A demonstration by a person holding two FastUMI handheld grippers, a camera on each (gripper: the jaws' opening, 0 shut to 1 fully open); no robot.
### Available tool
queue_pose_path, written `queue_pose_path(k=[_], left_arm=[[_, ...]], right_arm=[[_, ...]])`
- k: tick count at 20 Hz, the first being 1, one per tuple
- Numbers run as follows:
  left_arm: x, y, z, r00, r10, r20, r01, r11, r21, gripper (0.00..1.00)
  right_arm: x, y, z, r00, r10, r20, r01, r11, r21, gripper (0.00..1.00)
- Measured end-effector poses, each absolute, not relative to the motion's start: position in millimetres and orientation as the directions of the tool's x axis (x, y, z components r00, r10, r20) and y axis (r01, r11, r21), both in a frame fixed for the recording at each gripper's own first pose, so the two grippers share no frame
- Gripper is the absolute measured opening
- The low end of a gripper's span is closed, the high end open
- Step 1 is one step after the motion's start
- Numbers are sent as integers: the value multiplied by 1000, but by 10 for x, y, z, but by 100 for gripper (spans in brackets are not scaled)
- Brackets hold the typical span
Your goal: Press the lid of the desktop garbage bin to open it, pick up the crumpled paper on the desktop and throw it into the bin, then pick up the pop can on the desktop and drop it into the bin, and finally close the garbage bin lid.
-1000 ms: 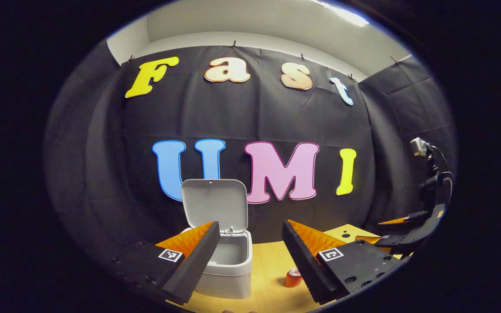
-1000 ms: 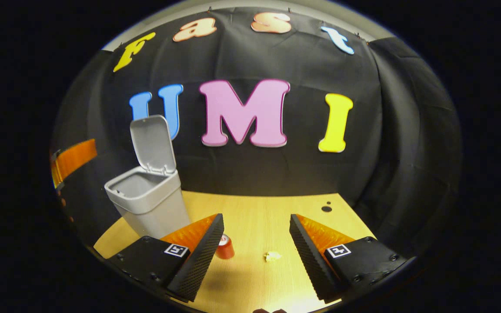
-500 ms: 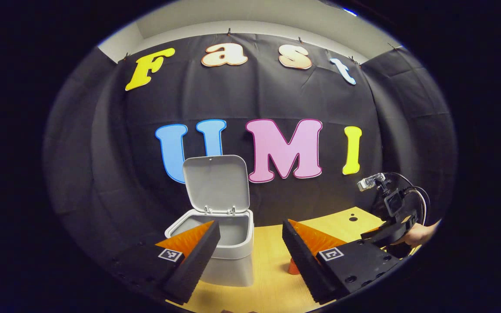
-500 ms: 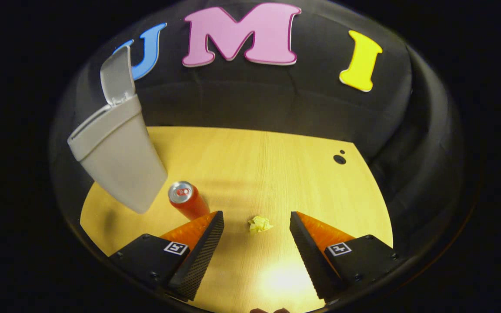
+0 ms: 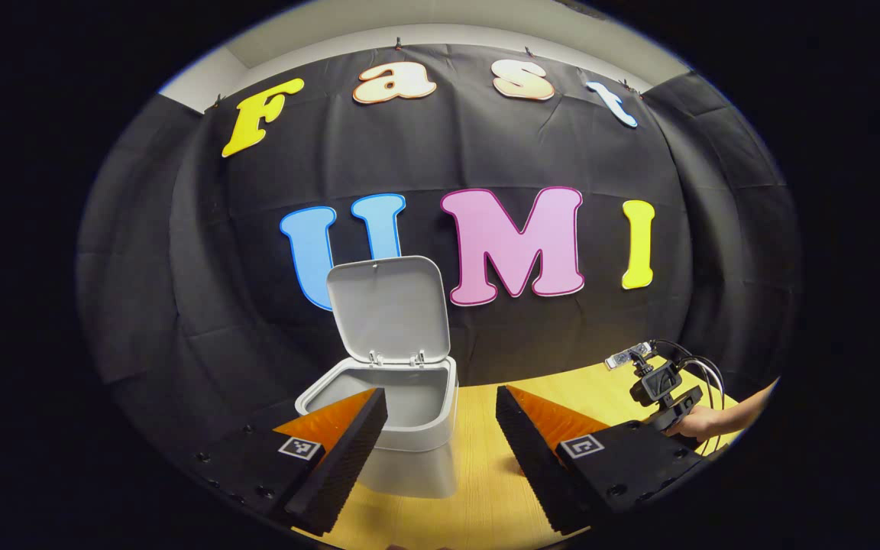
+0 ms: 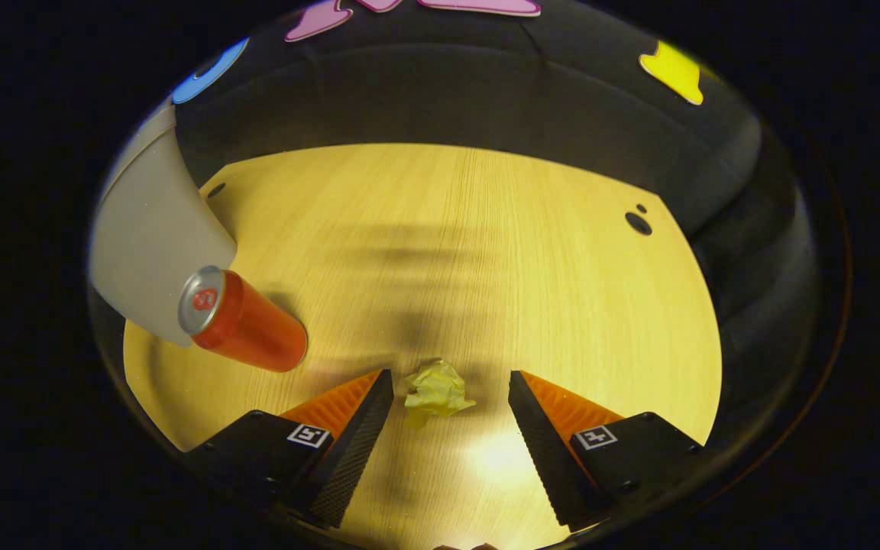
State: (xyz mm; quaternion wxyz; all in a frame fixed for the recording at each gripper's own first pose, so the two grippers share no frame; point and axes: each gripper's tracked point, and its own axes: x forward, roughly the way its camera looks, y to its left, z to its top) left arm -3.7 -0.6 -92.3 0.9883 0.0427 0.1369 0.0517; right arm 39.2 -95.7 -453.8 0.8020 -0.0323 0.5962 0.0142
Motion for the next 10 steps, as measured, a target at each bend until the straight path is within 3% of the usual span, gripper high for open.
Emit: queue_pose_path(k=[6,10], left_arm=[[-77,-69,-1098,938,128,-321,-104,990,91,98],[-67,-121,-1102,936,125,-330,-97,990,100,98]], right_arm=[[281,-903,-4825,200,23,-979,-125,992,-2,99],[356,-872,-4847,205,41,-978,-96,995,21,94]])
